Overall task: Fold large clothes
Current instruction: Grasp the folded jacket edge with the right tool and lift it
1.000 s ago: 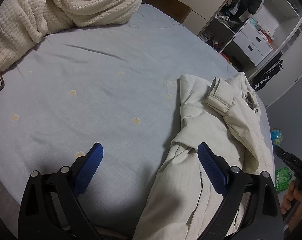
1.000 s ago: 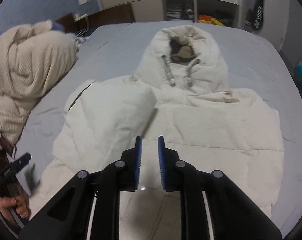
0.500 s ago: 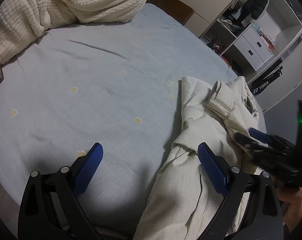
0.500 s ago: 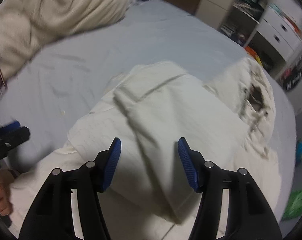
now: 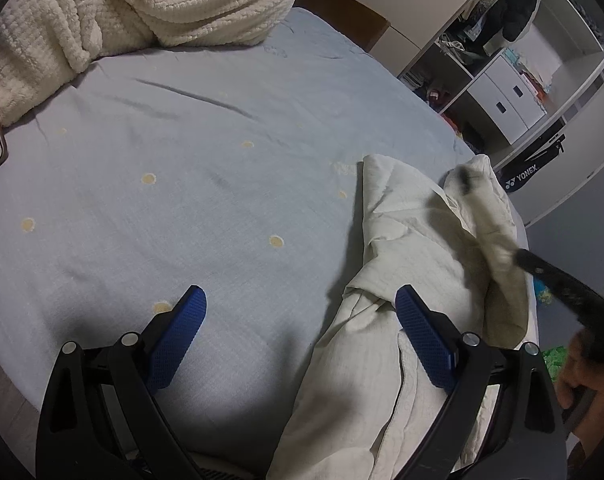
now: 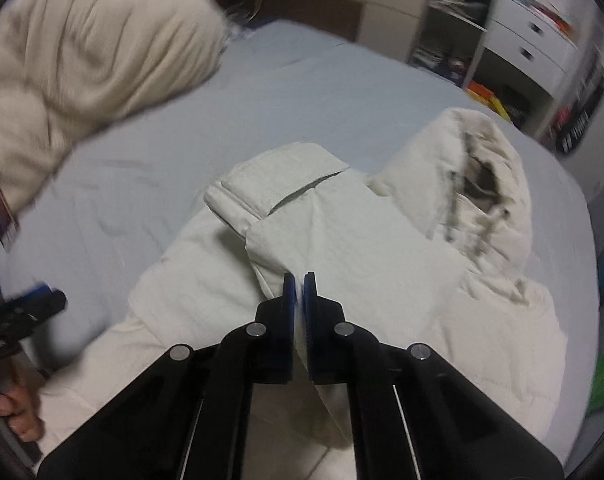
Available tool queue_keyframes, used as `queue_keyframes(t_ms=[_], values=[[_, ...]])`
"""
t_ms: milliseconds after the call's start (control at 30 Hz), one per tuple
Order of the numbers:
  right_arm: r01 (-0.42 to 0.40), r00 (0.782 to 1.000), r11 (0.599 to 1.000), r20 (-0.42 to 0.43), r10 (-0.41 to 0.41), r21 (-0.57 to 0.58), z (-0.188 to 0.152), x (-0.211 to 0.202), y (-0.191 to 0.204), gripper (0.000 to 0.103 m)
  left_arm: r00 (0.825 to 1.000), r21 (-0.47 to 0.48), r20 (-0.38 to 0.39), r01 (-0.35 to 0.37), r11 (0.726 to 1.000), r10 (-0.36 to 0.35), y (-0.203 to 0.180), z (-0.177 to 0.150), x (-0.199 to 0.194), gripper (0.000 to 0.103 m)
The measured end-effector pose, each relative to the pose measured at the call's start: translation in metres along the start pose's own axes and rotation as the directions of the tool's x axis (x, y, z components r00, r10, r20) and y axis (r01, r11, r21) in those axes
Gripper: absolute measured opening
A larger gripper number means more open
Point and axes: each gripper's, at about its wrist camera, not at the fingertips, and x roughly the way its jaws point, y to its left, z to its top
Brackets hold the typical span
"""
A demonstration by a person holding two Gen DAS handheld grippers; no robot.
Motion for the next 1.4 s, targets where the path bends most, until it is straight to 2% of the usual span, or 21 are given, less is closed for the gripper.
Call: queue_keyframes(t_ms=[133,200,267,333,400,433,467,533,667,700,767,833,933,1067,1200,1300,1333,1367,1400], values=[[-0.026,0.998,0.986,0.068,0.015,0.163,-0.015,-0.028,-0.053,0.001,1.0,0.007,0.001,-0.007,1.0,0.007,-0.001,0.0,-0.001,0.092],[-0.047,0.995,0.96,0.1,0.02,0.275,-0.031,-0.039,-0.089,0.001,1.0,0.013,0.0,-0.011,1.0,0.011,-0.002,0.0,-0.001,0.092],[-0.077,0.991,0.916,0.127,0.029,0.394,-0.053,-0.047,-0.126,0.002,1.0,0.018,-0.001,-0.016,1.0,0.016,-0.002,-0.001,-0.001,0.092],[-0.123,0.987,0.845,0.155,0.048,0.521,-0.081,-0.052,-0.163,0.002,1.0,0.026,-0.003,-0.023,0.999,0.023,-0.003,-0.001,0.0,0.092],[-0.132,0.987,0.794,0.153,0.05,0.594,-0.105,-0.051,-0.185,0.002,1.0,0.033,-0.005,-0.028,0.999,0.028,-0.005,-0.001,0.001,0.092],[-0.125,0.989,0.777,0.135,0.052,0.617,-0.117,-0.048,-0.193,0.002,0.999,0.037,-0.007,-0.032,0.999,0.032,-0.005,-0.001,0.001,0.092],[-0.11,0.992,0.778,0.117,0.047,0.619,-0.123,-0.045,-0.196,0.002,0.999,0.04,-0.009,-0.035,0.999,0.035,-0.007,-0.001,0.002,0.092],[-0.079,0.996,0.81,0.076,0.043,0.581,-0.129,-0.04,-0.191,0.002,0.999,0.044,-0.012,-0.039,0.998,0.04,-0.008,-0.001,0.003,0.092],[-0.057,0.998,0.868,0.037,0.045,0.492,-0.12,-0.032,-0.169,0.006,0.999,0.043,-0.014,-0.045,0.998,0.046,-0.009,-0.002,0.003,0.092],[-0.053,0.999,0.885,0.029,0.045,0.463,-0.115,-0.029,-0.16,0.009,0.999,0.043,-0.014,-0.045,0.998,0.046,-0.01,-0.003,0.003,0.092],[-0.051,0.999,0.912,0.023,0.045,0.407,-0.104,-0.025,-0.141,0.033,0.999,0.041,-0.014,-0.044,0.998,0.045,-0.009,-0.003,0.003,0.092],[-0.051,0.999,0.937,0.028,0.044,0.345,-0.093,-0.023,-0.118,0.046,0.999,0.04,-0.014,-0.044,0.998,0.044,-0.01,-0.003,0.003,0.092],[-0.038,0.999,0.978,0.018,0.035,0.204,-0.063,-0.013,-0.073,0.049,0.999,0.034,-0.015,-0.038,0.999,0.038,-0.009,-0.003,0.003,0.092],[-0.008,1.0,1.0,-0.028,0.009,0.014,-0.029,0.009,-0.016,0.056,0.999,0.025,-0.015,-0.028,0.999,0.029,-0.007,-0.004,0.004,0.092],[0.076,0.991,0.977,-0.093,-0.095,-0.198,-0.007,0.045,0.039,0.056,1.0,0.013,-0.01,-0.013,1.0,0.013,-0.005,-0.004,0.003,0.092],[0.143,0.976,0.953,-0.123,-0.181,-0.266,-0.004,0.068,0.054,0.056,1.0,0.007,-0.011,-0.008,1.0,0.008,-0.004,-0.004,0.003,0.092],[0.148,0.974,0.951,-0.125,-0.188,-0.27,-0.003,0.071,0.055,0.05,1.0,0.007,-0.011,-0.007,1.0,0.007,-0.004,-0.004,0.003,0.092],[0.149,0.975,0.952,-0.119,-0.186,-0.267,-0.002,0.072,0.055,0.027,1.0,0.006,-0.011,-0.004,1.0,0.004,-0.003,-0.003,0.003,0.092],[0.144,0.977,0.955,-0.117,-0.179,-0.26,-0.002,0.07,0.054,0.024,1.0,0.004,-0.01,-0.002,1.0,0.002,-0.003,-0.003,0.003,0.092]])
